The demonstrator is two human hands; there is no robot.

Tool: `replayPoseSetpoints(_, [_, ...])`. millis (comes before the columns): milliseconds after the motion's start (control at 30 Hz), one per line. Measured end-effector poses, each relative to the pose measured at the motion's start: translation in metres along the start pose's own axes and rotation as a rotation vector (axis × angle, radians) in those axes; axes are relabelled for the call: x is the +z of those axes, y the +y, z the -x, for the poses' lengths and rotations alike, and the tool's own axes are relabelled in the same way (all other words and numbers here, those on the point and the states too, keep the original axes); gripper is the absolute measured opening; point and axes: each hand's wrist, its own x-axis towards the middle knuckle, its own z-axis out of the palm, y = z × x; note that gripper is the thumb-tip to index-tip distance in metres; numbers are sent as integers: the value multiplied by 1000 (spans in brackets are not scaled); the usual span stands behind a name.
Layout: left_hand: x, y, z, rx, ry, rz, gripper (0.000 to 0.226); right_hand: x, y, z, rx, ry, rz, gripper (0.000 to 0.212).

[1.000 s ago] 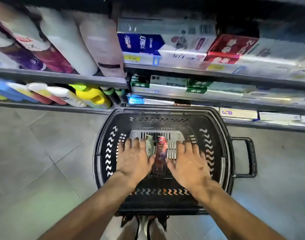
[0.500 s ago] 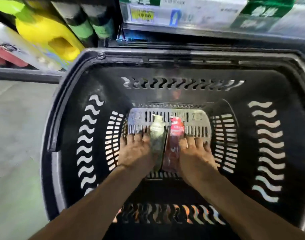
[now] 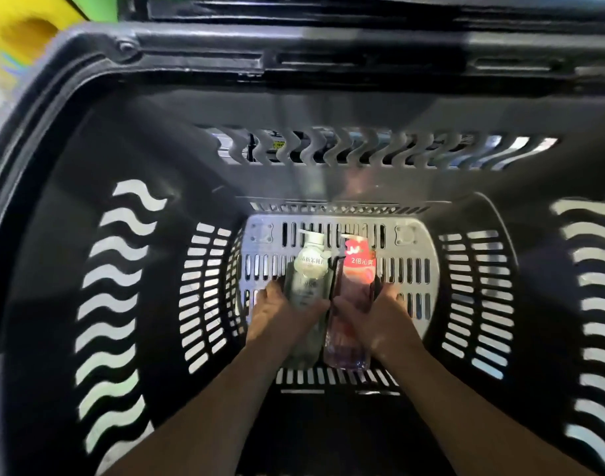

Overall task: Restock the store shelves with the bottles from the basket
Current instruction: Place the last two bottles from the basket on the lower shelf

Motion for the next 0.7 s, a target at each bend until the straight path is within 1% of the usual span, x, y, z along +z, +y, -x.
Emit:
replayPoseSetpoints(33, [3,-3,-4,-10,0,70,111,3,3,-4,-6,-27,-50,68])
replayPoseSetpoints(133, [7,-7,-12,-10,-47,264,91,5,7,-10,-62,-59,-100,55])
replayPoseSetpoints(233, [4,-8,-14,-7,-81,351,73,5,6,-11,-86,-65,-109,60])
replayPoseSetpoints(267, [2,-8,-13,-4,-73,367,69,5,6,-10,-99,-64,-99,59])
replayPoseSetpoints(333, [-5,-8,-7,4,-46,403,63,0,1,-3,-131,-69,-84,50])
replayPoseSetpoints(433, [-20,-9,12,5,-59,473,61,-10,-4,17,-147,-72,-104,44])
replayPoseSetpoints(500, [-32,-7,30,17,-42,447,61,-21,-9,36,-164,-72,-122,45])
replayPoseSetpoints(600, [-51,-2,64,45,-51,512,77,-45,-19,76,-228,-30,-76,43])
replayPoseSetpoints(667, [-70,6,98,80,-70,565,67,-66,-28,104,-311,7,-70,40])
replayPoseSetpoints(700, [-80,11,116,99,-87,603,63,-79,-35,119,-319,1,-70,38])
